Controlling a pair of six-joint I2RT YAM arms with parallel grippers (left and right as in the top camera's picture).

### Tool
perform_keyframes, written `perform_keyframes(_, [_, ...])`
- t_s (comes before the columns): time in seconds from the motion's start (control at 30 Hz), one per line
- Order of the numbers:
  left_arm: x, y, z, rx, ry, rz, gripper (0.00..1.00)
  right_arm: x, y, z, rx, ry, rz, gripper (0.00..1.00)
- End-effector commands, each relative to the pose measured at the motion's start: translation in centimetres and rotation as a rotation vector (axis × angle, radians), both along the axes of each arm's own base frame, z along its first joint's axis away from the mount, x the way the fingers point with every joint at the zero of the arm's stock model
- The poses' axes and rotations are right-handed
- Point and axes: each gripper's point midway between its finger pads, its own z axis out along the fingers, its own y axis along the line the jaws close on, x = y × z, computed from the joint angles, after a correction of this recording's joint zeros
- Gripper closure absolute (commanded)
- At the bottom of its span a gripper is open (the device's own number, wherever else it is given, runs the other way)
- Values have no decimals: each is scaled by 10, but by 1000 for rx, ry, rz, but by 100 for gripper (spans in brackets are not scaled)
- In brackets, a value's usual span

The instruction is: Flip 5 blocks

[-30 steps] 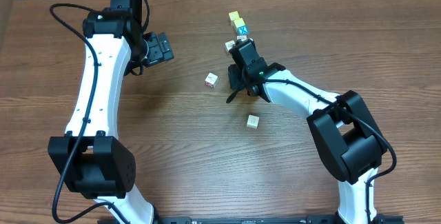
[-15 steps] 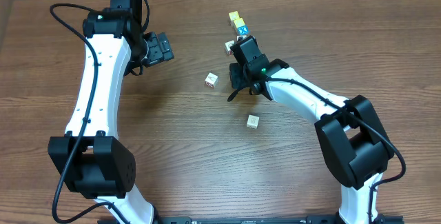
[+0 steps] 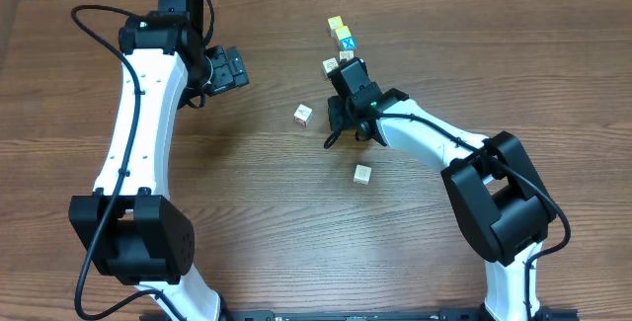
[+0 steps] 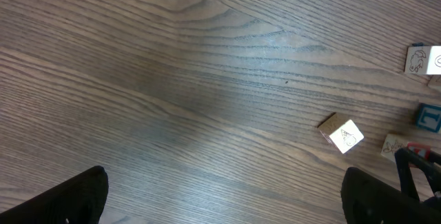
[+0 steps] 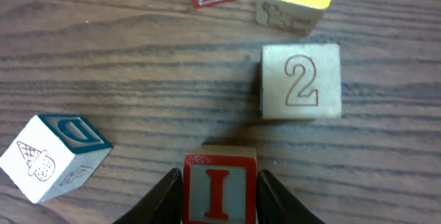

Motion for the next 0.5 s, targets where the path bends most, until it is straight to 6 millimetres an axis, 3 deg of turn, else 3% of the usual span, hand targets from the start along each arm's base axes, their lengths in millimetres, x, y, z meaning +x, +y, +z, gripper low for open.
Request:
perform_keyframes(0.0, [1,-4,-10,-7,25,0,0,8,9,28,25,-38,6,66])
perform_keyframes(0.13, [1,-4,-10,-7,25,0,0,2,9,57,33,-33,9,72])
perform_keyframes(0.3, [1,-4,-10,-7,25,0,0,-31,25,98,125,32,28,75])
perform_keyframes(0.4, [1,-4,-10,-7,25,0,0,-58,25,107,144,111,-25,77])
perform_keyframes(0.47, [1,-4,-10,-7,25,0,0,-78,21,102,122,186,-70,77])
